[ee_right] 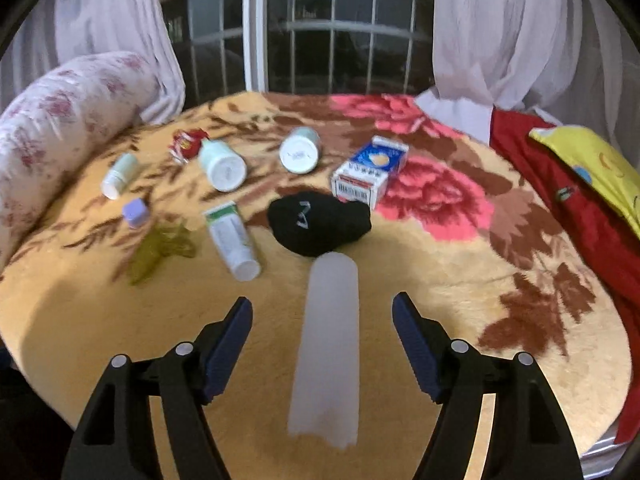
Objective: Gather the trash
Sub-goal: 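Grasp the green hair clip with the left tool while the right tool grasps the white tube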
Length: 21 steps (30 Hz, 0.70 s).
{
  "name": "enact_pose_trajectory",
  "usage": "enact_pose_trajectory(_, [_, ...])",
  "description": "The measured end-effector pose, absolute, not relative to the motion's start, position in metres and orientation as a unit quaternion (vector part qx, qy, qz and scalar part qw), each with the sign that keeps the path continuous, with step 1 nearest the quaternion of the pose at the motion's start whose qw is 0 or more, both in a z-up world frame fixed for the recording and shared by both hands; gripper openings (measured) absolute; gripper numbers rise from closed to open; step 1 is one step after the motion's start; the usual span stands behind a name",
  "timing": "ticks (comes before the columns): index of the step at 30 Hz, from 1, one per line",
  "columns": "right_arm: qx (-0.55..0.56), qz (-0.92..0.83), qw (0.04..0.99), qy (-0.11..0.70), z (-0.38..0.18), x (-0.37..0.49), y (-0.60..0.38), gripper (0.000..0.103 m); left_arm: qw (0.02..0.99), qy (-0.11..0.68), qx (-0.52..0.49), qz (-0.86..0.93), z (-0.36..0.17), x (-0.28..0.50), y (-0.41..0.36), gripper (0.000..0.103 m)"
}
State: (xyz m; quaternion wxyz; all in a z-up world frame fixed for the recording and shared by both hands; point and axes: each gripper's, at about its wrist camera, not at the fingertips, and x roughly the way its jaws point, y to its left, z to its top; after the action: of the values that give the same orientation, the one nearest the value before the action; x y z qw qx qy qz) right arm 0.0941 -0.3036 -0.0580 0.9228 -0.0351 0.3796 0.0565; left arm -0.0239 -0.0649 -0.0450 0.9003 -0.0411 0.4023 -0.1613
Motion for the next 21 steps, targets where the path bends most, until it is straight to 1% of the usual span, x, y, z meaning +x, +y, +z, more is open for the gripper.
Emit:
enact_pose_trajectory(1, [-0.034,0.05,0.92,0.387,-0.063,0.1,-0.304,0.069,0.9,0.402,-0.038,-0.161,-0.045,-0.021,-0.067,0.067])
enact_pose_trajectory(3, [-0.032,0.046,0.913,0.404,-0.072,0.107,-0.305,0.055,0.9,0.403,-0.039,-0.162,-0.044,-0.018,-0.069,0.067])
enact_pose_trajectory(4, [-0.031,0.047,0.909,0.414,-0.077,0.111,-0.306,0.027,0.9,0.403,-0.039,-0.161,-0.045,-0.017,-0.07,0.067])
enact_pose_trajectory(6, [-0.018,0.053,0.904,0.424,-0.082,0.113,-0.31,0.026,0.9,0.404,-0.04,-0.159,-0.045,-0.011,-0.072,0.067])
enact_pose_trajectory(8, [-0.013,0.055,0.913,0.405,-0.075,0.104,-0.313,0.025,0.901,0.402,-0.044,-0.157,-0.045,-0.003,-0.073,0.067])
enact_pose_trajectory(12, [0.007,0.066,0.93,0.363,-0.053,0.081,-0.316,0.025,0.905,0.394,-0.063,-0.151,-0.04,0.024,-0.078,0.067])
enact_pose_trajectory(16, [-0.01,0.071,0.942,0.328,-0.032,0.057,-0.31,0.025,0.913,0.38,-0.068,-0.135,-0.034,0.058,-0.091,0.067])
enact_pose_trajectory(21, [-0.008,0.078,0.95,0.302,-0.018,0.038,-0.31,0.025,0.911,0.391,-0.075,-0.111,-0.042,0.104,-0.107,0.067])
